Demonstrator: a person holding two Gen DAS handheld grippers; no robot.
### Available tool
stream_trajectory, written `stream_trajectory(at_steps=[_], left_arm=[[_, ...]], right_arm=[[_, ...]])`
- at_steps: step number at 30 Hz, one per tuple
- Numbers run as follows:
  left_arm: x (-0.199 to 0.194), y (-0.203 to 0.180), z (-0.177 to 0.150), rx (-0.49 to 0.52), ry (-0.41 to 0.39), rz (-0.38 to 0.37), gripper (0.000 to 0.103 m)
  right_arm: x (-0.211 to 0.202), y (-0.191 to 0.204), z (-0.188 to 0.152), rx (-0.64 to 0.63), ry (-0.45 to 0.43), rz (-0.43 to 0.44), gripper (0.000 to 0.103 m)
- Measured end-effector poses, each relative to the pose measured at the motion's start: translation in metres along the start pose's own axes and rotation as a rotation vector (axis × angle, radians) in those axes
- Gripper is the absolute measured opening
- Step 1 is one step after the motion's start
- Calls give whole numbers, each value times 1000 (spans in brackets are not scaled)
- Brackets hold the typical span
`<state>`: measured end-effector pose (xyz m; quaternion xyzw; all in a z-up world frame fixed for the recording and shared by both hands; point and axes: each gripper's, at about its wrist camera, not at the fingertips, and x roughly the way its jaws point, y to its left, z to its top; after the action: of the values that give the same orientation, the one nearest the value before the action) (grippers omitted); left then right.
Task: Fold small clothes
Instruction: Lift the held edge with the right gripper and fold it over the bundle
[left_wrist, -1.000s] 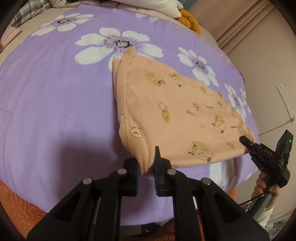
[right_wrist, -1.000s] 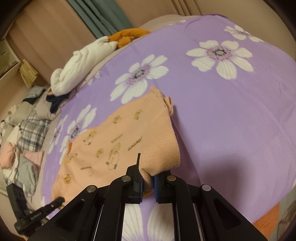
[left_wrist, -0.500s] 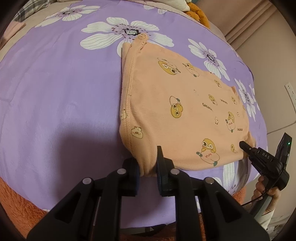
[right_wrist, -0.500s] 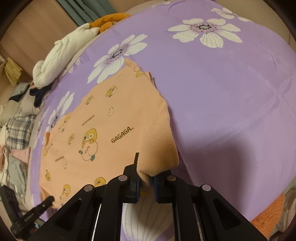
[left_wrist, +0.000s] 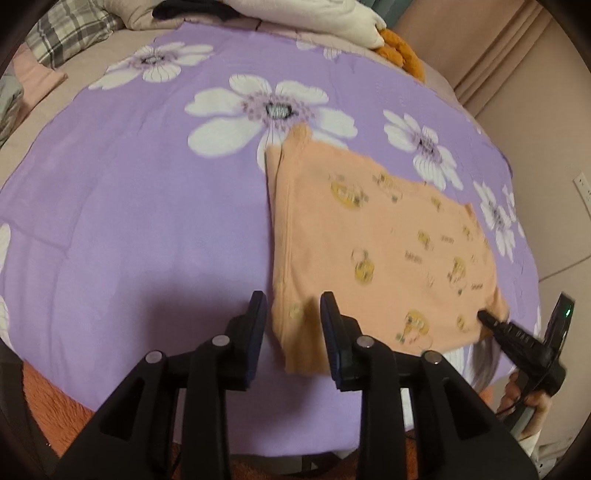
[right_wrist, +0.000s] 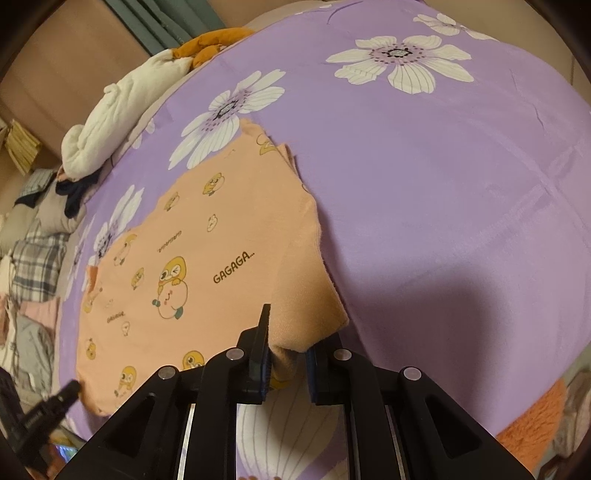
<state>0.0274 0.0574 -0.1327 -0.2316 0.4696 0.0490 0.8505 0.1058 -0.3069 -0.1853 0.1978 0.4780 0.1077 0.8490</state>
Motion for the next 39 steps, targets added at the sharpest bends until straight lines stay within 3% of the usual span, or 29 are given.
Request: stream_trajectory(at_steps=[8,19,25,35,39], left_arm=[[10,-44,19,95,-33,-83,30],[74,-108,-5,241,148,-190,29],[93,-112,-18,287,160,-152,30],[88,-104,-18,239,162,-179,30],[76,-98,-16,232,192,-212,34]], right_arm=[[0,3,0,-7,-5,-14,10],[2,1,0,8,-4,-1,10],[3,-2,1,33,-4,19,10],[-6,15,8,-11,-58,6,10],[-23,36,18,-73,-110,49,10]])
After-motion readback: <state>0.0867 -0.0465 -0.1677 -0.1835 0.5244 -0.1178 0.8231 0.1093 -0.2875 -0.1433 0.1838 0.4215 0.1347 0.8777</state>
